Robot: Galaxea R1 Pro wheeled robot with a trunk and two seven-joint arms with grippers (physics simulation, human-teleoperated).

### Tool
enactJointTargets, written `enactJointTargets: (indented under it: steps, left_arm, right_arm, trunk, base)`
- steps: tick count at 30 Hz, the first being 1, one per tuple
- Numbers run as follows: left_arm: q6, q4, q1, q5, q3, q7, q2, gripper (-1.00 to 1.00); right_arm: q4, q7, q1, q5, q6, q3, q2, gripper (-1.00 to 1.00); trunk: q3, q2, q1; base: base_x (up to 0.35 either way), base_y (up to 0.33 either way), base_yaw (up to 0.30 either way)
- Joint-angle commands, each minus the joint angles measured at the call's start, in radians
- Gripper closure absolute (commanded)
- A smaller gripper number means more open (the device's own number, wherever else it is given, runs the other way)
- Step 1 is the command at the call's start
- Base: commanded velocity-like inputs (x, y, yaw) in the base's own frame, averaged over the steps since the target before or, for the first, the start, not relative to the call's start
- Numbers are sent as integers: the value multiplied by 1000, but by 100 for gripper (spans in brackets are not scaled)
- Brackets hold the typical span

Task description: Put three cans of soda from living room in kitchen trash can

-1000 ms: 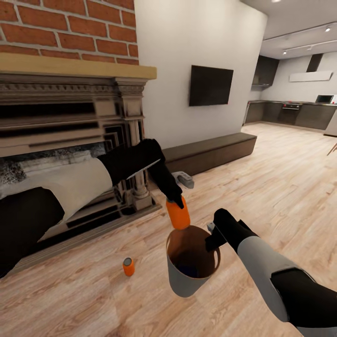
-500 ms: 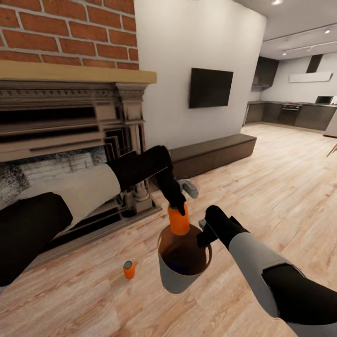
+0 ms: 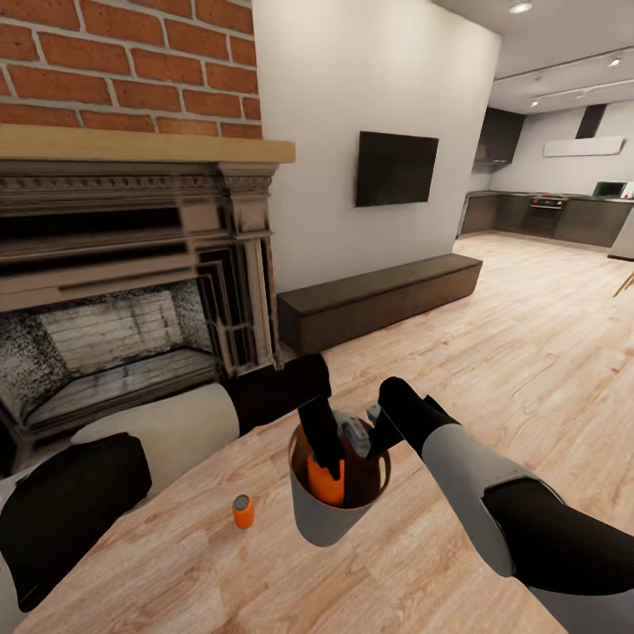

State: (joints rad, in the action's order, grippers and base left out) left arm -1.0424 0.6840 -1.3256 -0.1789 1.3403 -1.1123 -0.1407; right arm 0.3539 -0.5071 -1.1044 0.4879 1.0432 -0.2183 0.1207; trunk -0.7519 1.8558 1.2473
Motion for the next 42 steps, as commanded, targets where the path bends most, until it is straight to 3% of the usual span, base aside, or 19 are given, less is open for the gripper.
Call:
enactJointTargets:
  steps: [1,4,16,17,32,38,39,42]
  left_arm:
    - [-5,3,11,-5,0,11,-1,100]
    - [-5,6,52,-3,0,40,-2,100]
    - [-5,-3,134,-2,-1,184,2,100]
    - [-5,-4,137,-2,-1,190,3,-100]
    - [-5,-7,141,-2,-3,202,11,-100]
    - [-5,31,140,-3,-5,201,15,-100]
    - [-4,42,140,-3,-6,201,18,-100]
    - [2,118,140,-4,-23,200,59,-100]
  right_arm:
    - [0,-2,-2,-25,4,6,4,100]
    - [-2,-1,-4,-25,4,7,25,100]
    - [-4,0,-5,-25,4,7,37,100]
    - [-4,0,-5,-25,4,7,37,100]
    - [-11,0,-5,-25,4,8,34,100]
    - [-12,-1,-5,-25,4,9,31,100]
    - [-12,-1,-5,-25,4,9,31,100]
    - [-12,-1,-5,-25,4,10,29,100]
  trunk:
    - [0,0,0]
    - [0,0,0]
    - [0,0,0]
    - [0,0,0]
    - [0,0,0]
    - [0,0,0]
    - [0,0,0]
    - [0,0,0]
  base:
    - [0,0,0]
    - [0,0,0]
    - [0,0,0]
    - [0,0,0]
    - [0,0,0]
    - [0,0,0]
    - [0,0,0]
    - [0,0,0]
